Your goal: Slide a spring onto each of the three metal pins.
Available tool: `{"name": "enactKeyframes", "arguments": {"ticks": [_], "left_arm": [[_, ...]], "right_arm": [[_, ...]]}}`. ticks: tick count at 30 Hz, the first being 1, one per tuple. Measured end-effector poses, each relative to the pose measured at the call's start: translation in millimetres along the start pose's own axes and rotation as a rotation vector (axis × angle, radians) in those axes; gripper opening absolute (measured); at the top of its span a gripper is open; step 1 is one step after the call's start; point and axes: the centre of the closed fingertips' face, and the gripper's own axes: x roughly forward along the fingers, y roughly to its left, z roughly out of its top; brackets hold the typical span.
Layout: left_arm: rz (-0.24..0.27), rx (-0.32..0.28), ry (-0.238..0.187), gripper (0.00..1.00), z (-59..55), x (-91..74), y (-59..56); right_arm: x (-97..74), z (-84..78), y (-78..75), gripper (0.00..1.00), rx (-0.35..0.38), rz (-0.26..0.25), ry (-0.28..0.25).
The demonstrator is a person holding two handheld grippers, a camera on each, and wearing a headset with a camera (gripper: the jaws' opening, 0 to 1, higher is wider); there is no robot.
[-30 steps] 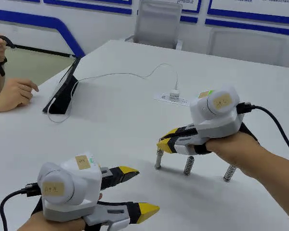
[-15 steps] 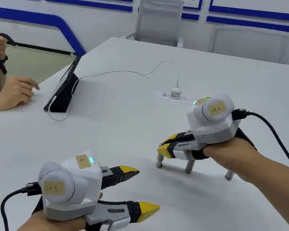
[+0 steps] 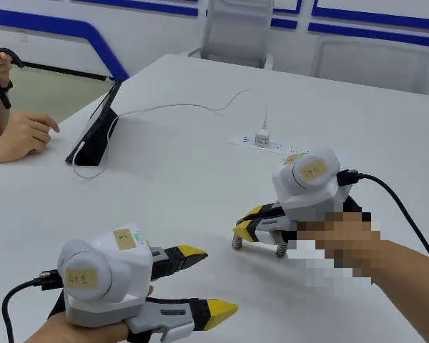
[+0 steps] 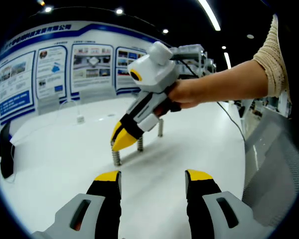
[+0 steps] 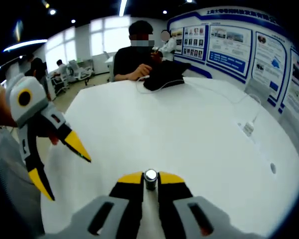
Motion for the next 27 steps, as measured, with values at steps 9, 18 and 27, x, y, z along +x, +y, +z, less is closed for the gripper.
{"name": "enactKeyframes", "arguments": {"ticks": [9, 18, 27], "left_arm": [[0.001, 0.001, 0.000, 0.52, 0.9, -0.3, 0.1], [0.000, 0.006, -0.001, 0.53, 2.8, 0.5, -0.2], [0.005, 0.008, -0.001, 0.56, 5.3, -0.2, 0.9]], "right_arm": [[3.2, -5.4, 0.9, 0.12, 0.003, -0.003, 0.019], [1.3, -6.8, 2.0, 0.14, 0.000, -0.002, 0.023], [-10.4, -5.6, 4.4, 0.18, 0.009, -0.016, -0.005]]}}
